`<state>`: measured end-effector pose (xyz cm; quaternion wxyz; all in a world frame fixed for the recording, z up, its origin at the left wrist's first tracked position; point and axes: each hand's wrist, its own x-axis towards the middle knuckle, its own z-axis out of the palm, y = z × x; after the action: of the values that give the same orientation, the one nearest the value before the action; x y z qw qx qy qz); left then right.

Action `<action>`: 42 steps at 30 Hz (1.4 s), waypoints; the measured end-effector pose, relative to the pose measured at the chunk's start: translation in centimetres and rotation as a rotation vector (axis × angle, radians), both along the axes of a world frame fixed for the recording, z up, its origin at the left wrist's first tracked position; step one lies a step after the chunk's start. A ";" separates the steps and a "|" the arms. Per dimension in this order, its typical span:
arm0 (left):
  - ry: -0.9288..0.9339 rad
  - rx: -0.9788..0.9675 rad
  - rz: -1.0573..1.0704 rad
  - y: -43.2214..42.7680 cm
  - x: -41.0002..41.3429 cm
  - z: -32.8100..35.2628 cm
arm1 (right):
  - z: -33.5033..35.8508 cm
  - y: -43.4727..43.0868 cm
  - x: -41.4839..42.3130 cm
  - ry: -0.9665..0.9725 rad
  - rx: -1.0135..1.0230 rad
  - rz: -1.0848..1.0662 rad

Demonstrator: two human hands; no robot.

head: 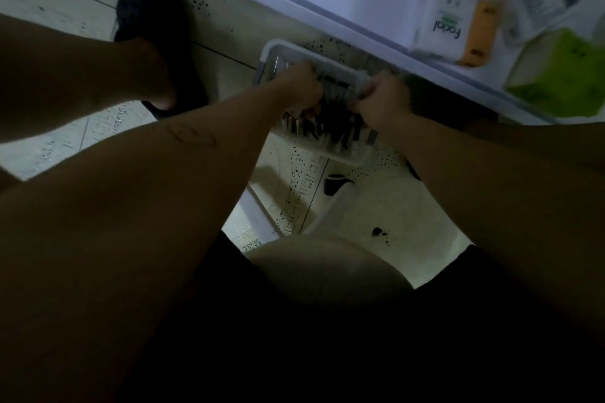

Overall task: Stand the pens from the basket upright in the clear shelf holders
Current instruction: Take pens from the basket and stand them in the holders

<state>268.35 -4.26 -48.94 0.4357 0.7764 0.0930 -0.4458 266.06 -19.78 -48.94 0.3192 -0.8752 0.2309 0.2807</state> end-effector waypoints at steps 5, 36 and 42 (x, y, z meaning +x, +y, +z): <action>-0.025 0.037 -0.052 0.5 -0.7 3.2 | 3.6 0.4 -0.3 -0.082 0.111 0.035; -1.116 -0.386 0.120 -1.4 -3.1 35.1 | 35.0 0.0 -2.8 -1.212 0.347 0.083; -1.301 -0.559 0.070 -2.1 -6.1 45.2 | 44.6 -0.7 -6.1 -1.432 0.293 0.120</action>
<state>262.22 -6.35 -3.72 0.6000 0.7408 -0.2792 0.1155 259.98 -20.49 -4.38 0.4897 -0.8036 -0.1226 -0.3153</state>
